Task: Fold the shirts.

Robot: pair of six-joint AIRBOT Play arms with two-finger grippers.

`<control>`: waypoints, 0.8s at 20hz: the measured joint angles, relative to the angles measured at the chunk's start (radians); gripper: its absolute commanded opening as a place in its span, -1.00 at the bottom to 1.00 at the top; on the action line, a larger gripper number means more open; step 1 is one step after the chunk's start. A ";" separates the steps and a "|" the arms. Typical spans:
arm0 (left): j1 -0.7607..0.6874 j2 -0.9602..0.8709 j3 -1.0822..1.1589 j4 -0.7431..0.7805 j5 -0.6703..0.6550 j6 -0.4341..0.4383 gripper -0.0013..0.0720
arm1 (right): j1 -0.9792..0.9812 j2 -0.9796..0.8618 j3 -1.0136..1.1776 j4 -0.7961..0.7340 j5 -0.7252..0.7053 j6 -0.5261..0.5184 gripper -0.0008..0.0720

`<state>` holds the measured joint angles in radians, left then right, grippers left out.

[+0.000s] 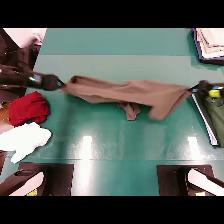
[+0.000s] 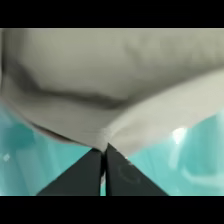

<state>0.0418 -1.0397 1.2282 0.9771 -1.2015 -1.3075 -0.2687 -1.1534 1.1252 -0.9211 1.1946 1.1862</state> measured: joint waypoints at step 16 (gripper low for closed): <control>0.051 0.052 0.822 -0.079 -0.059 -0.028 -0.90 | 0.044 0.332 0.556 -0.089 -0.119 0.027 -0.93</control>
<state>0.0925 -0.9878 2.0499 0.8982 -1.2602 -1.3354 -0.2249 -0.8215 1.6810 -1.0100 1.0756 1.2137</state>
